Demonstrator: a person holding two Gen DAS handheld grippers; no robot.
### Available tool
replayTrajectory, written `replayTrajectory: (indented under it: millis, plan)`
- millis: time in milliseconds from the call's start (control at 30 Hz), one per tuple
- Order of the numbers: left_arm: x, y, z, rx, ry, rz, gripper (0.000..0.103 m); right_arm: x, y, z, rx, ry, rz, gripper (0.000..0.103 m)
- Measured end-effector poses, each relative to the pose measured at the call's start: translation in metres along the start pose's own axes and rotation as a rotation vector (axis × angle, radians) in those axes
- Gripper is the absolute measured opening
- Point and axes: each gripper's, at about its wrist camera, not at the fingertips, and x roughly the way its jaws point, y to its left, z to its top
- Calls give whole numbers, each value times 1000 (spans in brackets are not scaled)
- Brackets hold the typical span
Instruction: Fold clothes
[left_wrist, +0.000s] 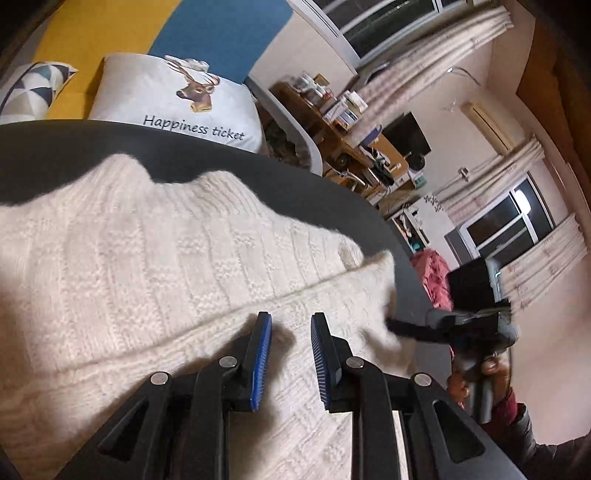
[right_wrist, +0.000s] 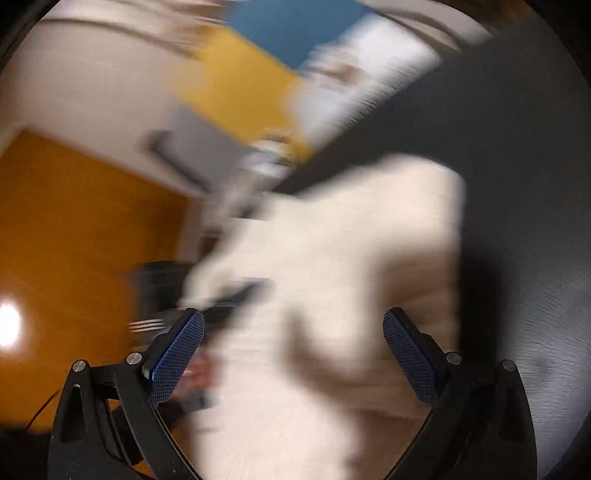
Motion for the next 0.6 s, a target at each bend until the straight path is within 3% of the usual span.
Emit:
replayTrajectory:
  millis: [33, 67, 133, 200, 267, 300, 467, 500, 533, 600]
  plan:
    - [-2, 2, 1, -6, -4, -1, 18, -5, -7, -2, 16, -2, 1, 84]
    - [-1, 3, 2, -4, -6, 0, 19, -12, -13, -4, 40, -8, -14, 62]
    - [0, 3, 3, 0, -8, -1, 20, -18, -22, -4, 80, -15, -31, 48]
    - [0, 4, 3, -12, -16, -15, 20, -22, -16, -1, 74, -18, -48, 50]
    - [1, 5, 3, -24, -24, -32, 20, -9, -1, 13, 22, -6, -96, 73]
    - [2, 6, 4, -27, -25, -36, 20, -2, 7, 21, -4, 2, -119, 75]
    - [4, 5, 4, -27, -32, -45, 20, 34, 44, 59, -134, 38, -236, 75]
    - [4, 4, 4, -25, -32, -43, 20, 41, 36, 67, -121, 42, -344, 75]
    - [4, 4, 4, -21, -30, -38, 20, 42, 31, 72, -113, 17, -372, 71]
    - [5, 3, 5, -14, -25, -26, 20, 42, 27, 79, -97, -24, -369, 71]
